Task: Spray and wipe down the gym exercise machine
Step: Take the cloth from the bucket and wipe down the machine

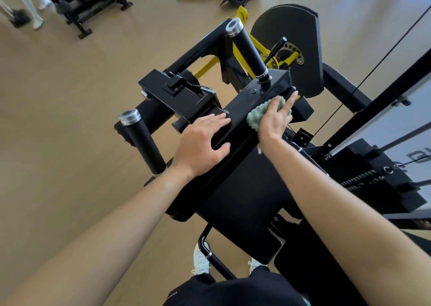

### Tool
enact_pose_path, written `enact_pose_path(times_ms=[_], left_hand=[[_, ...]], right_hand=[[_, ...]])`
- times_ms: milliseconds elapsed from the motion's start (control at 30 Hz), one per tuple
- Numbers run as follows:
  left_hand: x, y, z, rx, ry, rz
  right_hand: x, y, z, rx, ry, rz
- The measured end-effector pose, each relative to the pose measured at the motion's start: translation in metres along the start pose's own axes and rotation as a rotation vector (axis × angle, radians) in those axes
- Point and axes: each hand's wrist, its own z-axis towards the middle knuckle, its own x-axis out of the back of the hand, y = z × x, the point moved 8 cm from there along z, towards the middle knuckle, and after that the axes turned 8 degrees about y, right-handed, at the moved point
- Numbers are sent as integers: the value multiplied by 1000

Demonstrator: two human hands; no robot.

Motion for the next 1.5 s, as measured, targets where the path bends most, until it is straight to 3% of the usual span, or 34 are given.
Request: enact_pose_path(times_ms=[167, 267, 533, 600, 800, 900, 1067, 1500], left_hand=[[0, 0, 0, 4, -6, 0], [0, 1, 0, -4, -5, 4], [1, 0, 1, 3, -3, -5], [1, 0, 1, 6, -4, 2], [2, 1, 0, 1, -1, 10], [2, 2, -1, 1, 3, 8], [2, 4, 0, -26, 18, 20], [1, 4, 2, -45, 10, 41]], right_hand=[[9, -25, 58, -13, 54, -110], [11, -37, 86, -49, 0, -180], [-25, -43, 113, -204, -602, -123], [-28, -45, 106, -231, -666, -95], [-14, -34, 100, -197, -359, 58], [-1, -33, 96, -61, -196, 15], [5, -22, 67, 172, -86, 124], [-8, 33, -84, 134, -187, 192]])
